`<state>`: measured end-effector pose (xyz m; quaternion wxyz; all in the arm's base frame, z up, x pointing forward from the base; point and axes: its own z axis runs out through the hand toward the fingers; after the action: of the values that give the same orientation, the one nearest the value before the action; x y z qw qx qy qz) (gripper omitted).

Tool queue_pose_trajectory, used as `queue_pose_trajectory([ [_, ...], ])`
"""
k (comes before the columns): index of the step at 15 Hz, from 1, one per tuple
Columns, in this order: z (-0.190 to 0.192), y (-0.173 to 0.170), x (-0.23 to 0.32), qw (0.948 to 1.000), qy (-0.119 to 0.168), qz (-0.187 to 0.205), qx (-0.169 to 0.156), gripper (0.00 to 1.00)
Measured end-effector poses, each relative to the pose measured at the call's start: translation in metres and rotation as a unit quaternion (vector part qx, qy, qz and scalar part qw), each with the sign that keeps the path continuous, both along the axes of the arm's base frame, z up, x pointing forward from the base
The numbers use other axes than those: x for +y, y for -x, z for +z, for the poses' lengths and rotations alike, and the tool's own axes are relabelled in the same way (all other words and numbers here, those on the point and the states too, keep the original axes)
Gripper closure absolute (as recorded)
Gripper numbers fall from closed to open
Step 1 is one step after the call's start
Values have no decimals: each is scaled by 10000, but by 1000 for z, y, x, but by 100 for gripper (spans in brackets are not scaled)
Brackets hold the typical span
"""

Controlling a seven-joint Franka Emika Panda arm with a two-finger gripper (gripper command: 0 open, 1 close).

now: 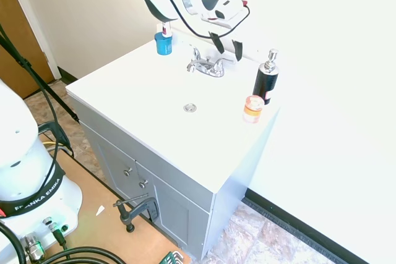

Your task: Turn on the cold water

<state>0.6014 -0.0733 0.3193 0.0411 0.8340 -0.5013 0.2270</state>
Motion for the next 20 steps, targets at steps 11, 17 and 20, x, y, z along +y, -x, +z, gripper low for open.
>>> queue_pose_trajectory([
  [11, -23, 6, -27, 9975, 38, -206, 679, 0],
  [17, -3, 16, -11, 9940, -361, -173, 1021, 0],
  [20, 28, 35, 0, 9925, -681, -211, 992, 0],
])
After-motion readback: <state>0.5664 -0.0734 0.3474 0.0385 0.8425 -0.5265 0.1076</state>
